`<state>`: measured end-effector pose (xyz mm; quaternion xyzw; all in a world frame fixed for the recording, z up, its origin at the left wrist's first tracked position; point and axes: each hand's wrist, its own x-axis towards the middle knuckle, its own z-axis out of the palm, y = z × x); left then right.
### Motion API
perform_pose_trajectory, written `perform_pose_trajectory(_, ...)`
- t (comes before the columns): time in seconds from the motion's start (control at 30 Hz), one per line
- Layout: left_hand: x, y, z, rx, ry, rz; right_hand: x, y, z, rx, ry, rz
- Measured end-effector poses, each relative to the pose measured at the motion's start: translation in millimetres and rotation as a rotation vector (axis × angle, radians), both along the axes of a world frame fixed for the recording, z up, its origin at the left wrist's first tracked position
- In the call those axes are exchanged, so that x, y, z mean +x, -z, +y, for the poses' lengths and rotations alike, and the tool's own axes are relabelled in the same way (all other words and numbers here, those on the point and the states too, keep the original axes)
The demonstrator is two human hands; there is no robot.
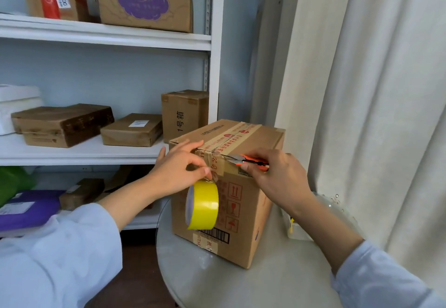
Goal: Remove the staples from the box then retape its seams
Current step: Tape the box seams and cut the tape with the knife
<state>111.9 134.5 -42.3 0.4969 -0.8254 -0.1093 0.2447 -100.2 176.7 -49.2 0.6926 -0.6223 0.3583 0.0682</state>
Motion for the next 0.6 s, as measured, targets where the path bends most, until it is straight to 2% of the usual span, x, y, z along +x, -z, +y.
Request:
perform_pose_trajectory(0.2,-2,0,0,-0.091,-0.031,-0.084,-10,-7,-1,0.029,0.004,-0.034)
perform_pose_trajectory(0.37,-13,-5,8,-0.102,0.054,-0.084,-41,-11,-10,0.172,-0.104,-0.189)
perform_pose_trajectory(0.53,-2,-25,6,0.041,0.148,0.164,-55,-27,-10,0.248,-0.195,-0.194)
perform_pose_trajectory(0.6,-4,-19,12,0.065,0.115,0.136,-51,-23,-12,0.196,-0.177,-0.184)
